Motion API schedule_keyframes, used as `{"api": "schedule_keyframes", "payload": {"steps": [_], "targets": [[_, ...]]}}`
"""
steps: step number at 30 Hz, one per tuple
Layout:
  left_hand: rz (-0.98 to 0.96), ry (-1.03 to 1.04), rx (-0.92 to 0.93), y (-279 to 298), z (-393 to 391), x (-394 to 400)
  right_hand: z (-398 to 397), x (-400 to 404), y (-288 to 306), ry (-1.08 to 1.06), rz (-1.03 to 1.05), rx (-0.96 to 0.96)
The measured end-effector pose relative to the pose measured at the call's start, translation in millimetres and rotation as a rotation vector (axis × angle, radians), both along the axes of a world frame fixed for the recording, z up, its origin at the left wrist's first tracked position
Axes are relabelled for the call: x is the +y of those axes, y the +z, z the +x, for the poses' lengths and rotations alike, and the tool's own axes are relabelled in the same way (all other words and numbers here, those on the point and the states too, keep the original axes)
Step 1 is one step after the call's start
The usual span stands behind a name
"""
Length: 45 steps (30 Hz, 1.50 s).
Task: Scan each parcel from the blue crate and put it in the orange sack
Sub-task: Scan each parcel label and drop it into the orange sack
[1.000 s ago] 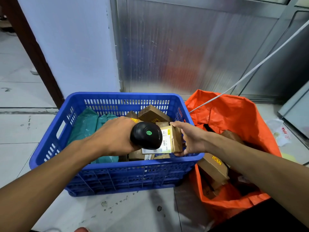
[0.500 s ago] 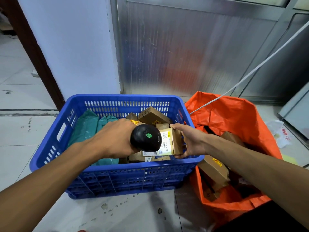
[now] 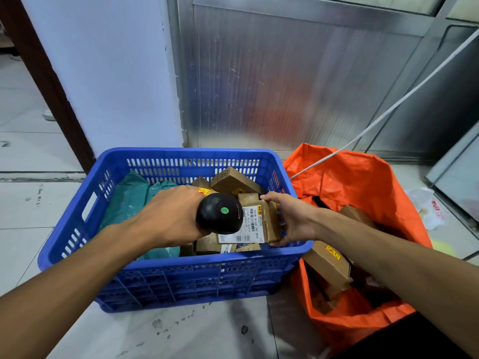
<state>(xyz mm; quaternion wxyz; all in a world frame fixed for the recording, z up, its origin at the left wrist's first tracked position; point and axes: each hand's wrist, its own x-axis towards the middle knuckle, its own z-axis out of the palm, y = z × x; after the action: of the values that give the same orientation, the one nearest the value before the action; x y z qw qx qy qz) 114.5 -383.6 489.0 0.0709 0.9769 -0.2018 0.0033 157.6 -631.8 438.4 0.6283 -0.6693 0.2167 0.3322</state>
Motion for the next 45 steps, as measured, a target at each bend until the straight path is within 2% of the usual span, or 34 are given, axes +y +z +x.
{"api": "schedule_keyframes", "payload": {"steps": [5,12,17,30,33,38,42,45], "targets": [[-0.023,0.109,-0.028,0.8,0.9,0.2,5.0,-5.8,4.0,-0.040,-0.006,-0.009],[-0.379,0.327,0.033,-4.8,8.6,4.3,11.6,-20.1,23.3,-0.202,-0.168,-0.094],[-0.582,0.388,0.105,-8.6,12.5,6.2,17.5,-42.2,42.7,-0.337,-0.201,-0.219],[-0.610,0.378,0.149,-11.3,13.2,3.9,13.8,-122.3,46.2,-0.454,-0.514,-0.360],[-0.596,0.390,0.147,-12.4,14.0,4.4,13.7,-134.0,27.2,-0.325,-0.709,-0.319],[-0.547,0.463,0.082,-11.1,14.8,6.9,24.1,-139.2,-28.3,0.144,-1.169,-0.172],[-0.510,0.500,0.033,-7.1,15.7,12.3,11.8,-114.3,-52.6,0.447,-1.311,-0.090],[-0.509,0.515,0.029,-4.0,14.8,14.8,14.0,-117.3,-69.9,0.489,-1.289,-0.076]]}}
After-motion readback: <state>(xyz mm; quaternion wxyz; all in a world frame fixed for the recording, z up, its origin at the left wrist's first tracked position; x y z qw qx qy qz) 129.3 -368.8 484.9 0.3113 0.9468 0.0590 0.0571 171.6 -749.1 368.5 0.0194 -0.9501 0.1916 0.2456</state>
